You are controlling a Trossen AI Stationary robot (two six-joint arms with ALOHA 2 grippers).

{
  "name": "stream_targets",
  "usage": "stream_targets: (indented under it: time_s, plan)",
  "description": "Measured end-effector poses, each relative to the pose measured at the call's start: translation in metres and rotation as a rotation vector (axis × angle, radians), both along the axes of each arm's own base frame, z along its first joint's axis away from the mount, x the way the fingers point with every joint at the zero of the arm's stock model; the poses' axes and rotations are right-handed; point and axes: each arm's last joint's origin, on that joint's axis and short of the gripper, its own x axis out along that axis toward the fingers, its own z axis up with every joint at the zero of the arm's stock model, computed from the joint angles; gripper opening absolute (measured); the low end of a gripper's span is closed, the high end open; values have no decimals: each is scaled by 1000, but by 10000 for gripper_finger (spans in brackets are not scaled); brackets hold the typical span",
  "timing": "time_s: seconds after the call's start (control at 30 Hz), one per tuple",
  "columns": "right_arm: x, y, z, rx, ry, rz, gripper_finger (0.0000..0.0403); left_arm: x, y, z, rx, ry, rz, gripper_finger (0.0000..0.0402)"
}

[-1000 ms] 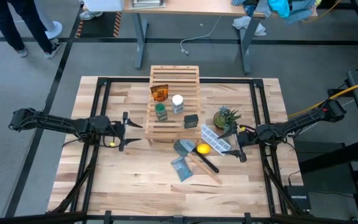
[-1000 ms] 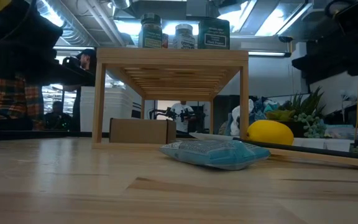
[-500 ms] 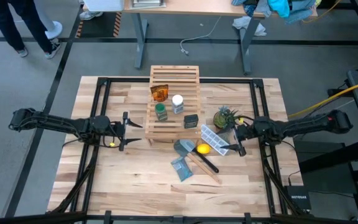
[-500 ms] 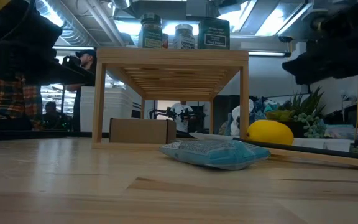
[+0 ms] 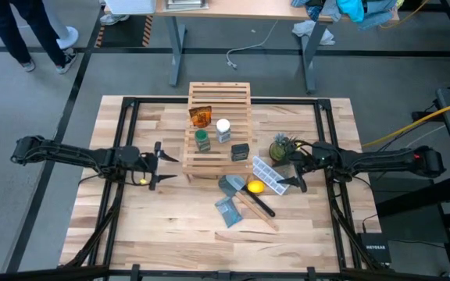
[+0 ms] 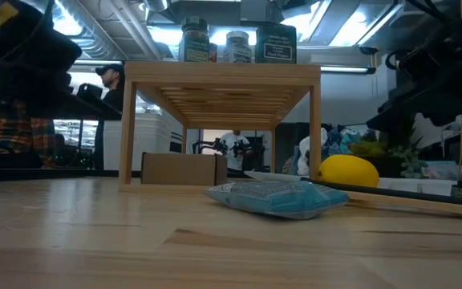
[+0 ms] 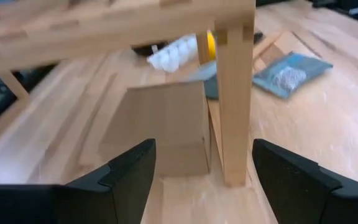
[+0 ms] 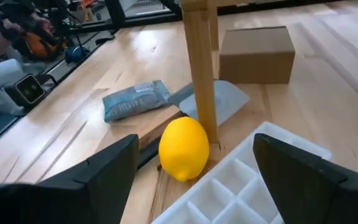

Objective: Shelf spices
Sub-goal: Return to Home Position

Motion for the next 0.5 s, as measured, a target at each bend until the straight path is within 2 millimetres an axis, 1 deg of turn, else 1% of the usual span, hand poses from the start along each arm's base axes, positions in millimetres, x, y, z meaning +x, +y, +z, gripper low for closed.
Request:
stream_targets:
  time_s: [0.23, 0.4, 0.5]
  plan:
    - [0, -2, -1, 10, 23, -88, 324, -4, 0, -11, 6, 124, -2, 260]
    - [0, -2, -2, 10, 26, -90, 324, -8, 0, -19, 7, 219, -2, 260]
    - [0, -2, -2, 9, 26, -90, 324, -8, 0, -19, 7, 220, -3, 260]
